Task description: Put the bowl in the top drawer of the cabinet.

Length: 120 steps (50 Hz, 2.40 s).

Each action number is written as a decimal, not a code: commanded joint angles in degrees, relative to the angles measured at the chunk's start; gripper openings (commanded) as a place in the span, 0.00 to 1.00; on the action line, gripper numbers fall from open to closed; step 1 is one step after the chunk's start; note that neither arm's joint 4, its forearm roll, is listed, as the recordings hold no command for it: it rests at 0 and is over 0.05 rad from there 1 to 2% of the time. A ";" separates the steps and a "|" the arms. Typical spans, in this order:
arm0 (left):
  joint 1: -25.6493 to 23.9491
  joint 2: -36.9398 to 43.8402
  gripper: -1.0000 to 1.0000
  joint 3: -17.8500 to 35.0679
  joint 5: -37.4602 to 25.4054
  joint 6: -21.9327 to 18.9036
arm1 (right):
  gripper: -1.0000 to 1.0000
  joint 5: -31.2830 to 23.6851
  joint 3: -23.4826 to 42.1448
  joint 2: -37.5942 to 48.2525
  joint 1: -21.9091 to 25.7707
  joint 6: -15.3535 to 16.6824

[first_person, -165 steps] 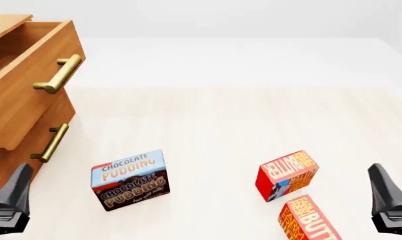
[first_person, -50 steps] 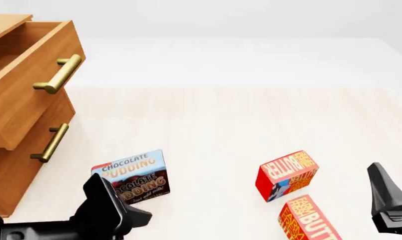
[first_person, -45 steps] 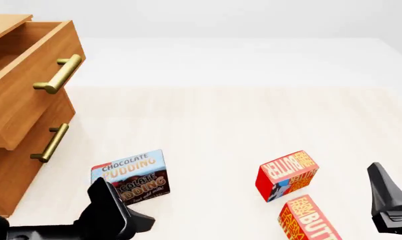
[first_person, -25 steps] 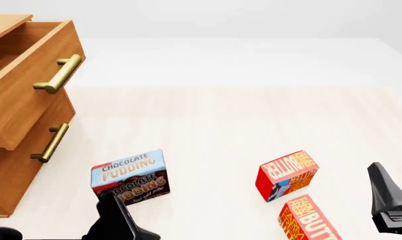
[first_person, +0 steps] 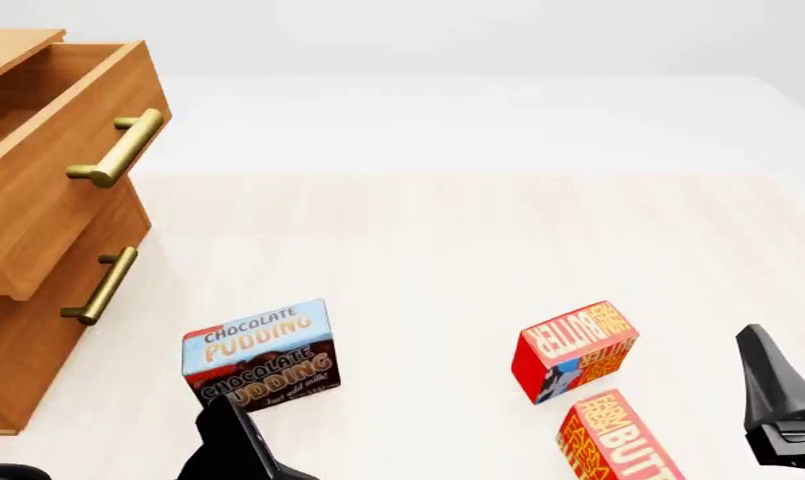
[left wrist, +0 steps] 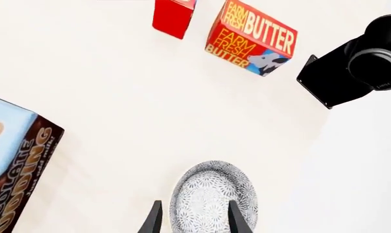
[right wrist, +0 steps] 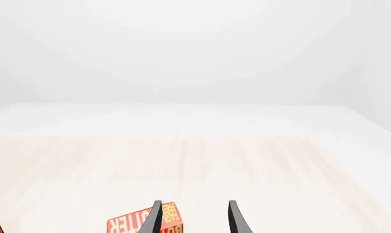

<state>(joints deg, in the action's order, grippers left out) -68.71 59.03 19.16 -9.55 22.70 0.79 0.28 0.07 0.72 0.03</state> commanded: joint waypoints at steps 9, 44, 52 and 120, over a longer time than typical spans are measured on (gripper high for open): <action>1.60 -1.27 1.00 -0.36 -0.68 -0.78 | 1.00 0.02 0.00 0.00 0.02 0.06; 4.07 1.97 1.00 -5.78 9.36 -0.66 | 1.00 -0.25 0.00 0.04 -0.09 0.16; 4.14 3.60 1.00 -6.25 11.48 -0.46 | 1.00 -0.33 0.00 0.05 -0.35 0.20; 0.44 18.42 1.00 -10.42 33.45 5.69 | 1.00 -0.82 -0.01 0.67 -2.47 1.06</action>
<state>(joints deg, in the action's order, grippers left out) -67.58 74.53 9.46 20.04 27.37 -0.03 0.27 0.58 -1.58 1.01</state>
